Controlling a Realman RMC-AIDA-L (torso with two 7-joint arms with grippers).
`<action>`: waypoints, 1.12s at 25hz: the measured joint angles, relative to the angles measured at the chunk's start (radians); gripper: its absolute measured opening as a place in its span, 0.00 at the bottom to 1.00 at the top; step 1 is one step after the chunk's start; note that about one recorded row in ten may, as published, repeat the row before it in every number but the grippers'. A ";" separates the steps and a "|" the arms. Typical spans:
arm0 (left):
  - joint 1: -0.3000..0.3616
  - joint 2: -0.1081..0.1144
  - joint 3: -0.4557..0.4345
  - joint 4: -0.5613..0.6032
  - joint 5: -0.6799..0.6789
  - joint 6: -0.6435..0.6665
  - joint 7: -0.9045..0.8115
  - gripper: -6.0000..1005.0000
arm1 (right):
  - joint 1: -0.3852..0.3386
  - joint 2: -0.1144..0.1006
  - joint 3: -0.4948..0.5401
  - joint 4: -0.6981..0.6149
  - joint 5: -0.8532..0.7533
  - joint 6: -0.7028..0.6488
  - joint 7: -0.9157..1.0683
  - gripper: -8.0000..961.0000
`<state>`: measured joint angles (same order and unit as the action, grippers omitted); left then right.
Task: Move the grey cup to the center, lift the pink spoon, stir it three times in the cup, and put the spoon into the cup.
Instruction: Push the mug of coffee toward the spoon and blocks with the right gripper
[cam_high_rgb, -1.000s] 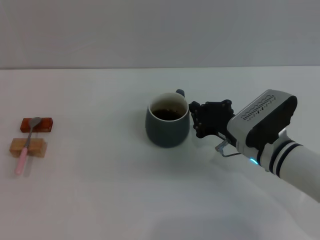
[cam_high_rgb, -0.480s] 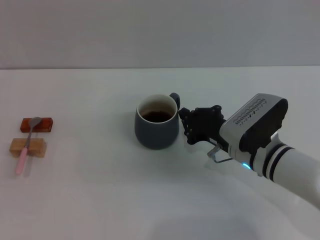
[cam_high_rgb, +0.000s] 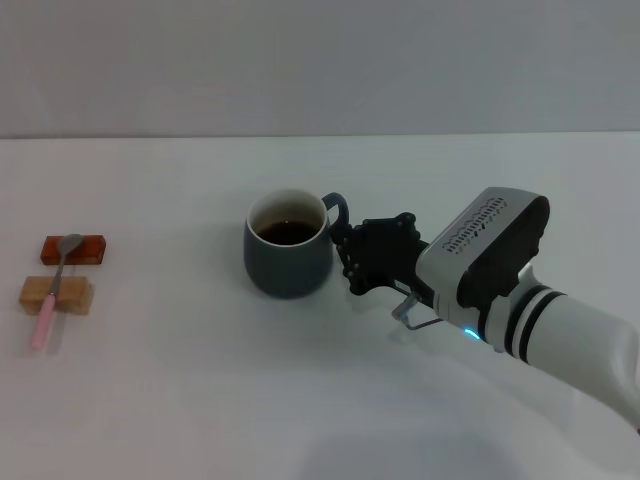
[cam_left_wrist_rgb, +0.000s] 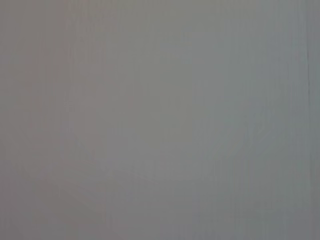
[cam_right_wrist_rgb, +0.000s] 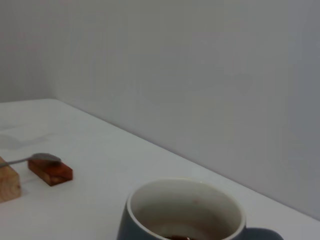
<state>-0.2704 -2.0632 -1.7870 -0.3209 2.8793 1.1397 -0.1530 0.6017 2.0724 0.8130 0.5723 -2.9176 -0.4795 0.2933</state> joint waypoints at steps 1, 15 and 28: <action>0.000 0.000 0.000 0.000 0.000 0.000 -0.001 0.83 | 0.009 0.000 -0.010 0.000 0.000 -0.001 0.010 0.04; 0.000 -0.001 0.000 0.000 0.004 -0.003 -0.001 0.83 | 0.005 0.000 -0.029 0.024 0.002 -0.003 0.025 0.04; 0.006 -0.002 0.011 0.010 0.004 -0.003 -0.001 0.83 | -0.119 0.003 0.119 0.005 0.000 -0.032 0.014 0.04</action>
<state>-0.2646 -2.0650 -1.7758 -0.3110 2.8831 1.1366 -0.1537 0.4823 2.0753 0.9318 0.5776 -2.9171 -0.5115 0.3074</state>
